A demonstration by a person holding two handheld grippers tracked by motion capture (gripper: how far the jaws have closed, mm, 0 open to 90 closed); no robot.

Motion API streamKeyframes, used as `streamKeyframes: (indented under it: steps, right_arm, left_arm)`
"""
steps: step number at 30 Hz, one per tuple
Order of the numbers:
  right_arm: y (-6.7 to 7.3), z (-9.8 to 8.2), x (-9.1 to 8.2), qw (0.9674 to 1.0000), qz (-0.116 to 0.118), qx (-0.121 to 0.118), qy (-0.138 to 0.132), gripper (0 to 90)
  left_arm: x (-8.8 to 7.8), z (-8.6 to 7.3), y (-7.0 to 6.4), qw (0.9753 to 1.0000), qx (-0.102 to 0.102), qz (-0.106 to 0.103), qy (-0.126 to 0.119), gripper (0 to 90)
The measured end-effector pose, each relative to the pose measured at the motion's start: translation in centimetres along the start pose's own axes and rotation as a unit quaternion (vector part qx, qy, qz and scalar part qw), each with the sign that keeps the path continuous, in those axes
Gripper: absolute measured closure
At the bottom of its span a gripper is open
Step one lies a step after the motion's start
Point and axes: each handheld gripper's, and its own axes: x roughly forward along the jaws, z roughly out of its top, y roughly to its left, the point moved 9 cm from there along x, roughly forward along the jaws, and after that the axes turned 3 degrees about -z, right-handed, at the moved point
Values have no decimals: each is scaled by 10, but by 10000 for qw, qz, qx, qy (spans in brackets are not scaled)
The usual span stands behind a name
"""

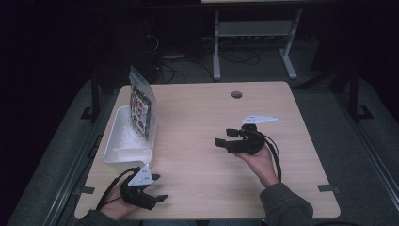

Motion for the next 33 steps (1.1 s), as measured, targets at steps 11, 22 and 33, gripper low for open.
streamKeyframes:
  steps: [11,22,33]
  right_arm:
    - [-12,-17,-22,9999,-16,124,70,269]
    - [-24,-43,-46,9997,-141,179,106,257]
    - [-29,-67,-62,9994,-201,235,160,253]
  left_arm:
    - [0,1,0,10000,1,-3,-16,253]
    - [0,1,0,10000,14,-13,-38,253]
    - [1,2,-1,10000,24,-15,-45,253]
